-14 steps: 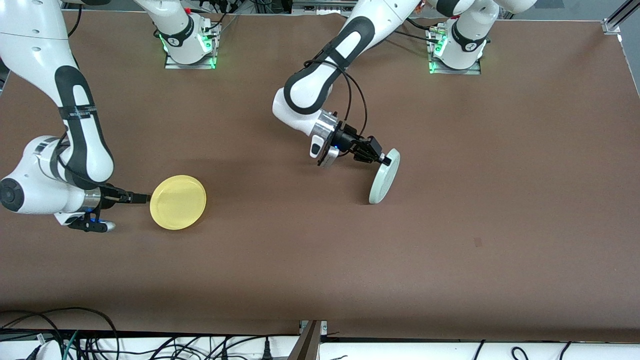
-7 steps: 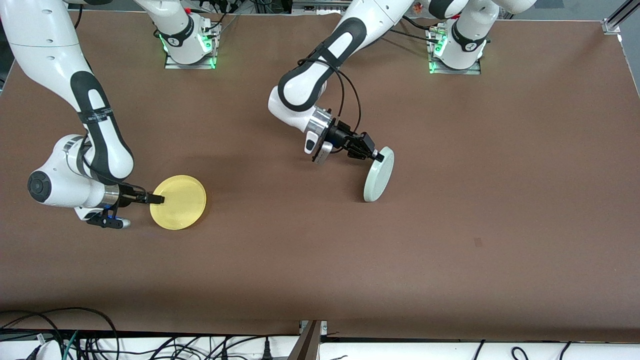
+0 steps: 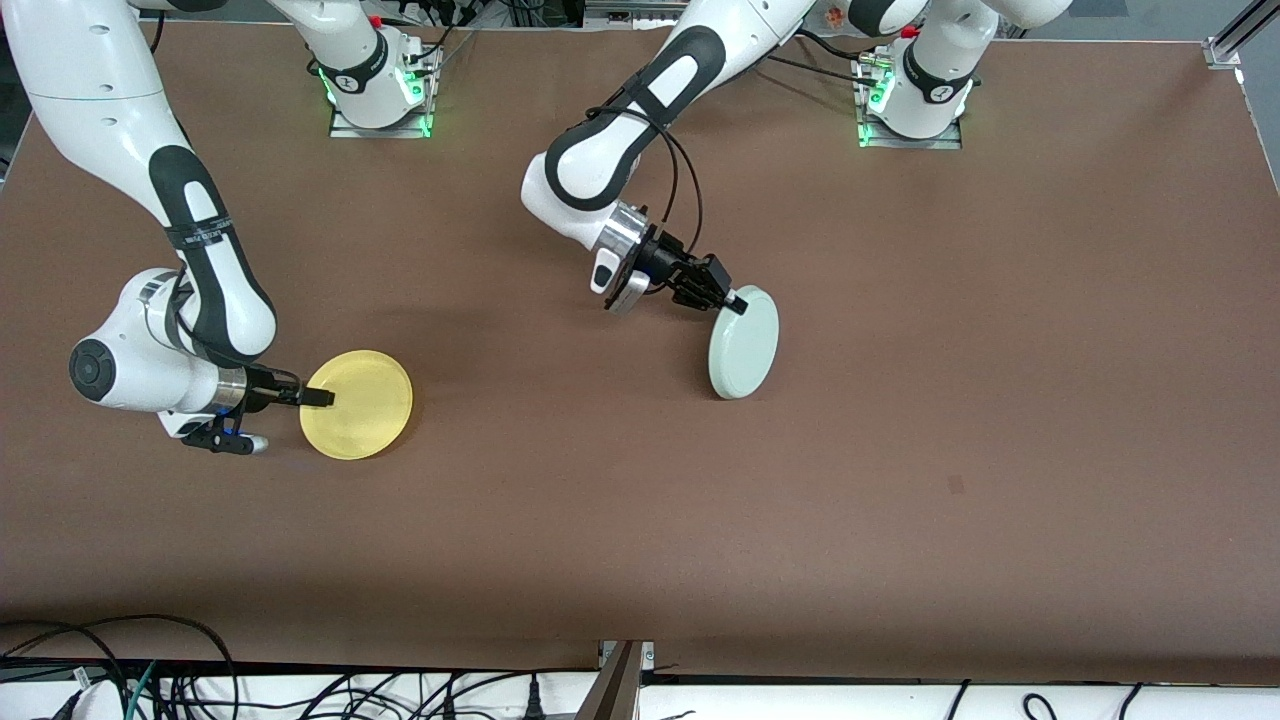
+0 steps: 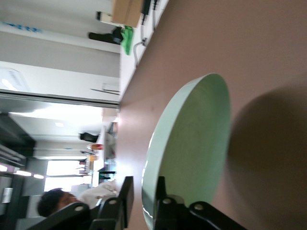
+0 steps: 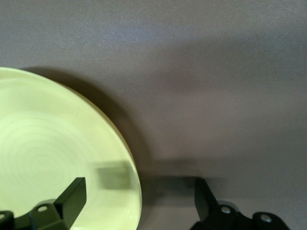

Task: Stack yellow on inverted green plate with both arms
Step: 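Flip the green plate upside down onto the table with the left gripper, then release the green plate and raise the left gripper while the right gripper grasps yellow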

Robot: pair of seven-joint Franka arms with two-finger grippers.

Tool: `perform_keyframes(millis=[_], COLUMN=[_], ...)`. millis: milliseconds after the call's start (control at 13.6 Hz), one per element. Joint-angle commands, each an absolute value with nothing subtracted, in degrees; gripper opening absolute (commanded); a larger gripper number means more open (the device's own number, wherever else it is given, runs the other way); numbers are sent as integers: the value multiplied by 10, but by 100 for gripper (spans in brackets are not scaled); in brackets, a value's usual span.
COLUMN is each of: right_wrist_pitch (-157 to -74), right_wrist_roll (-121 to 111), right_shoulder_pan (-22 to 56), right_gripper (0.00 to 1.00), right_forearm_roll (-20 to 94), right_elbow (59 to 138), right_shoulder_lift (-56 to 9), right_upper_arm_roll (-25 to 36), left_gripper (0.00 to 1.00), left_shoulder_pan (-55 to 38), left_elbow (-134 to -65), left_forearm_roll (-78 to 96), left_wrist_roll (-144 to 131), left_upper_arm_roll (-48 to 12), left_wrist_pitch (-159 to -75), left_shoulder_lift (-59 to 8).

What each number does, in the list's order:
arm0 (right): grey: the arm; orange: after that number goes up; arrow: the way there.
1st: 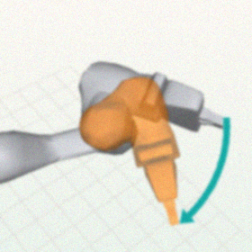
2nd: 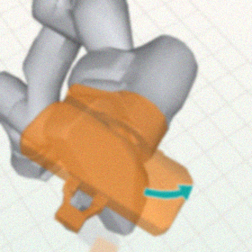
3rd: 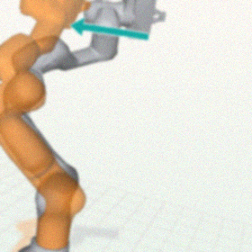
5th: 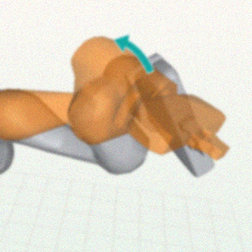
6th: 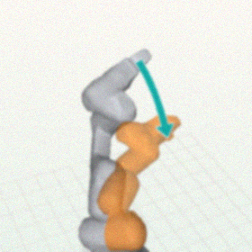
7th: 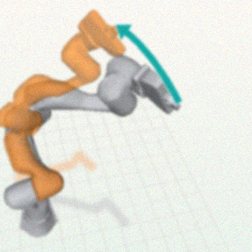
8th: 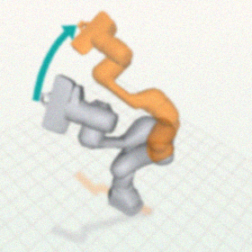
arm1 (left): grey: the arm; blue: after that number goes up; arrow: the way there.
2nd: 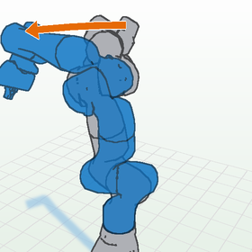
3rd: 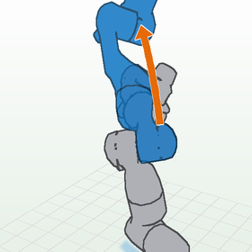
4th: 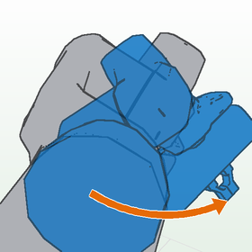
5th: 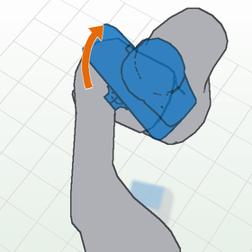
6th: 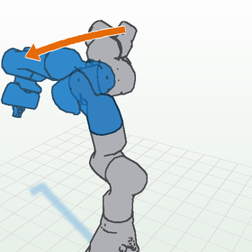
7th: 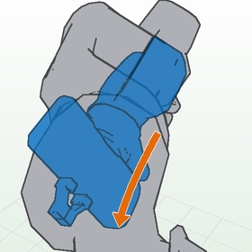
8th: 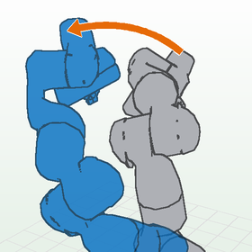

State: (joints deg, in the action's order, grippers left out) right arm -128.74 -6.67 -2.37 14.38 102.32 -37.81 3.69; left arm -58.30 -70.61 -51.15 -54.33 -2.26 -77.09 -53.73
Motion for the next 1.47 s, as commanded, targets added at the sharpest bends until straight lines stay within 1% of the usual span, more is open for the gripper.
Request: perform_keyframes(millis=[0, 147, 220, 367, 514, 661, 807, 881, 1028, 1174, 1248, 1394], right_wrist_pitch=[-1304, -1304, -1304, -1304, -1305, -1307, -1310, -1310, -1310, -1309, -1306, -1304], right_wrist_roll=[-64, -65, -65, -66, -66, -71, -75, -76, -90, -90, -90, -89], right_shoulder_pan=[-27, -27, -27, -27, -27, -27, -27, -27, -28, -28, -28, -28], right_gripper=[100, 100, 100, 100, 100, 100, 100, 97, 71, 44, 33, 14], right_forearm_roll=[153, 153, 153, 153, 153, 153, 153, 153, 153, 153, 153, 153], right_elbow=[1039, 1039, 1039, 1039, 1039, 1041, 1042, 1042, 1042, 1042, 1040, 1039], right_shoulder_lift=[-372, -372, -372, -372, -374, -374, -374, -374, -374, -372, -370, -367], right_upper_arm_roll=[32, 32, 32, 32, 31, 31, 31, 32, 31, 31, 31, 31], left_gripper=[100, 100, 100, 100, 100, 100, 100, 100, 100, 100, 100, 100], left_shoulder_pan=[-568, -549, -542, -501, -469, -428, -385, -360, -317, -285, -255, -207], left_elbow=[-614, -588, -572, -549, -549, -550, -554, -555, -559, -559, -560, -560], left_forearm_roll=[-399, -357, -310, -204, -149, -127, -105, -105, -106, -105, -105, -88], left_wrist_roll=[-542, -543, -553, -586, -598, -585, -496, -442, -349, -283, -257, -160], left_upper_arm_roll=[-19, -25, -25, -24, -25, -27, -26, -26, -26, -23, -27, -27], left_wrist_pitch=[-796, -814, -833, -865, -888, -889, -886, -884, -882, -853, -842, -823], left_shoulder_lift=[-547, -544, -542, -530, -511, -484, -454, -434, -398, -372, -359, -341])
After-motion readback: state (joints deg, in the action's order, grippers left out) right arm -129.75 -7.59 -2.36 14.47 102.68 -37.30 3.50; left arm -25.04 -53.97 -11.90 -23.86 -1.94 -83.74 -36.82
